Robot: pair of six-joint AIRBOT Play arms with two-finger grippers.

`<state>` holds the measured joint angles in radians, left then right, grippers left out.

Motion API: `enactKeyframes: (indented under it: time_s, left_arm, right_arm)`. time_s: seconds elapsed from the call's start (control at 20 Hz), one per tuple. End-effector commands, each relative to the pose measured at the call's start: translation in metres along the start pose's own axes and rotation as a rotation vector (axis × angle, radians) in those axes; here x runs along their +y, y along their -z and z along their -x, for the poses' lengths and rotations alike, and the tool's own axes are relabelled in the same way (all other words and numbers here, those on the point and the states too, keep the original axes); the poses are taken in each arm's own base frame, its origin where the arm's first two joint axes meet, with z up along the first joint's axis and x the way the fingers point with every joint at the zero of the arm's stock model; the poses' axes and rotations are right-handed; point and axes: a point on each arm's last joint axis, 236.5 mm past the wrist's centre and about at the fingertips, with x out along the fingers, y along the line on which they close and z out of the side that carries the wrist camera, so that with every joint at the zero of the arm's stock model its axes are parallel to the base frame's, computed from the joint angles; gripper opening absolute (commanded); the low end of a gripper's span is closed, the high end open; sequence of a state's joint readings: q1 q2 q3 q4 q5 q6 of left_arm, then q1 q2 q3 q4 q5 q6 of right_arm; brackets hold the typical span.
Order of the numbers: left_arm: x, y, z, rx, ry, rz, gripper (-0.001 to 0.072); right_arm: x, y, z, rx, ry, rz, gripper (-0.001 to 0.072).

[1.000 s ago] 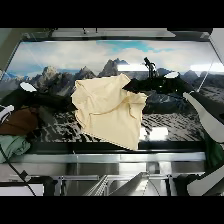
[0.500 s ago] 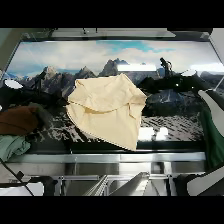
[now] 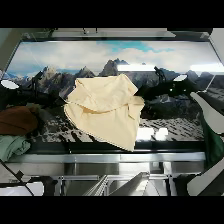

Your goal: Fold the shirts.

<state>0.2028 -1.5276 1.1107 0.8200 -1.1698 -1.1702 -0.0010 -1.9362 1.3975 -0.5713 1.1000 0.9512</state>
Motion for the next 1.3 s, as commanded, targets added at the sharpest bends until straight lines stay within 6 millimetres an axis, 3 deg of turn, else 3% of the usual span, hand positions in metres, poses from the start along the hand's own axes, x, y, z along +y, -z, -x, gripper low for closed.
enactKeyframes:
  time_s: [0.0, 0.05, 0.15, 0.3, 0.35, 0.45, 0.55, 0.65, 0.75, 0.8, 0.85, 0.9, 1.0, 1.15, 1.25]
  left_arm:
    - [0.000, -0.001, 0.001, -0.002, 0.001, -0.003, 0.0017]
    - [-0.002, -0.001, 0.001, -0.004, 0.006, -0.002, 0.0018]
    - [-0.011, -0.004, 0.010, -0.016, 0.016, -0.030, 0.0017]
    - [-0.059, -0.023, 0.062, -0.092, 0.036, -0.164, 0.0017]
    - [-0.086, -0.030, 0.092, -0.147, 0.043, -0.239, 0.0017]
    - [-0.162, -0.041, 0.167, -0.332, 0.095, -0.402, 0.0017]
    - [-0.244, -0.029, 0.256, -0.558, 0.123, -0.599, 0.0018]
    - [-0.308, -0.006, 0.347, -0.822, 0.062, -0.780, 0.0019]
    - [-0.334, 0.001, 0.434, -1.119, -0.081, -0.826, 0.0020]
    - [-0.331, -0.005, 0.461, -1.206, -0.140, -0.792, 0.0021]
    - [-0.323, -0.014, 0.466, -1.207, -0.169, -0.775, 0.0021]
    - [-0.310, -0.029, 0.450, -1.138, -0.161, -0.755, 0.0022]
    - [-0.279, -0.067, 0.391, -0.950, -0.073, -0.679, 0.0021]
    - [-0.220, -0.127, 0.289, -0.732, -0.038, -0.602, 0.0022]
    - [-0.184, -0.153, 0.210, -0.575, -0.020, -0.584, 0.0017]
  right_arm:
    - [0.029, 0.004, -0.016, 0.015, -0.088, 0.009, 0.0098]
    - [0.042, 0.000, -0.012, 0.004, -0.139, 0.007, 0.0020]
    - [0.073, -0.010, 0.006, -0.021, -0.246, 0.034, 0.0021]
    - [0.138, -0.016, 0.059, -0.046, -0.348, 0.174, 0.0019]
    - [0.166, -0.015, 0.084, -0.070, -0.359, 0.256, 0.0019]
    - [0.231, -0.009, 0.142, -0.165, -0.350, 0.446, 0.0019]
    - [0.309, 0.012, 0.208, -0.319, -0.318, 0.670, 0.0020]
    - [0.374, 0.038, 0.274, -0.533, -0.232, 0.866, 0.0020]
    - [0.406, 0.047, 0.333, -0.782, -0.049, 0.989, 0.0021]
    - [0.413, 0.047, 0.356, -0.877, 0.025, 1.009, 0.0021]
    - [0.416, 0.048, 0.363, -0.912, 0.047, 1.009, 0.0021]
    - [0.415, 0.046, 0.358, -0.898, 0.039, 1.005, 0.0021]
    - [0.393, 0.030, 0.323, -0.800, 0.008, 0.927, 0.0021]
    - [0.320, -0.001, 0.237, -0.590, -0.009, 0.723, 0.0020]
    - [0.248, -0.007, 0.170, -0.438, 0.004, 0.532, 0.0024]
